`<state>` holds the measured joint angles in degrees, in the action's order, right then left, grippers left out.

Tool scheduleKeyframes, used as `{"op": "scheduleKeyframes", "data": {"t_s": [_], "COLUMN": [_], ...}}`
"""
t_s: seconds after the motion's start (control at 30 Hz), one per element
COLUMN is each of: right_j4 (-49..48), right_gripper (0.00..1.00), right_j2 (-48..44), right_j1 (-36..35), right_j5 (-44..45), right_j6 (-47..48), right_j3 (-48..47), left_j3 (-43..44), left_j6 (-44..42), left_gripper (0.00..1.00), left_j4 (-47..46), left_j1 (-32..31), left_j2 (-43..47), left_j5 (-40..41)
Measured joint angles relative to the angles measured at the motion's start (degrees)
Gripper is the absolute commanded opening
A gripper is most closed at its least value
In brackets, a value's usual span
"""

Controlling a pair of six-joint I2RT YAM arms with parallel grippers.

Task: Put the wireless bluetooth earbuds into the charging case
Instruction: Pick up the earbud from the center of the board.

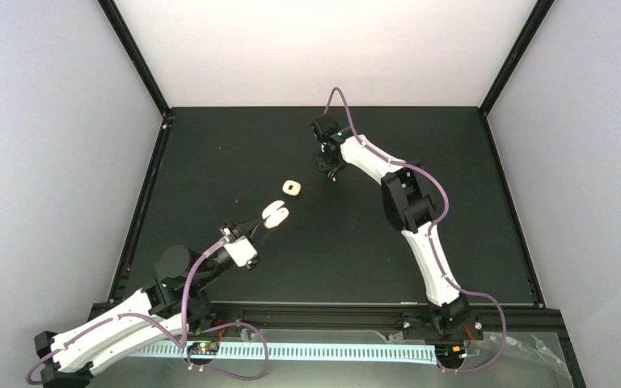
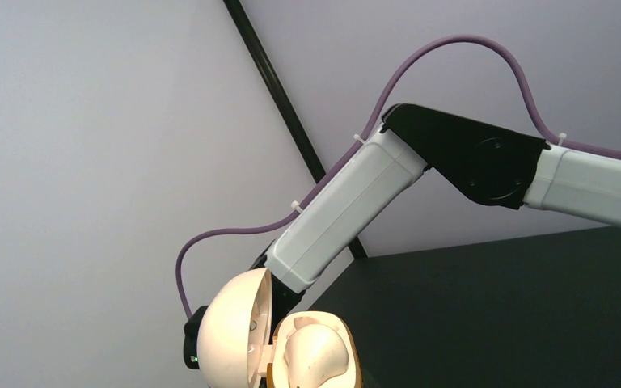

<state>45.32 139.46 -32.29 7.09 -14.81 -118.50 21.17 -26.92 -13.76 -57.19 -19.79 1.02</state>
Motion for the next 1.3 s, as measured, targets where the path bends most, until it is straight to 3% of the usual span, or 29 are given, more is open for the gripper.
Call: {"op": "scheduleKeyframes", "data": {"t_s": [0.77,1.3], "right_j4": [-0.2,0.2], "right_gripper": [0.31,0.14], "right_j2": [-0.7,-1.1], "right_j1": [-0.9,-1.1], "right_j5": [1.7,0.5], "right_j6": [0.6,0.6], "right_j3": [1.1,1.9], "left_j3": [0.0,0.0], "left_j6": [-0.1,-0.1], "left_gripper": [0.02,0.02], "left_j4": [0.0,0.0], "left_j1": [-0.3,-0.3], "left_j2": [1.3,1.6], "left_j5": [0.0,0.0]}}
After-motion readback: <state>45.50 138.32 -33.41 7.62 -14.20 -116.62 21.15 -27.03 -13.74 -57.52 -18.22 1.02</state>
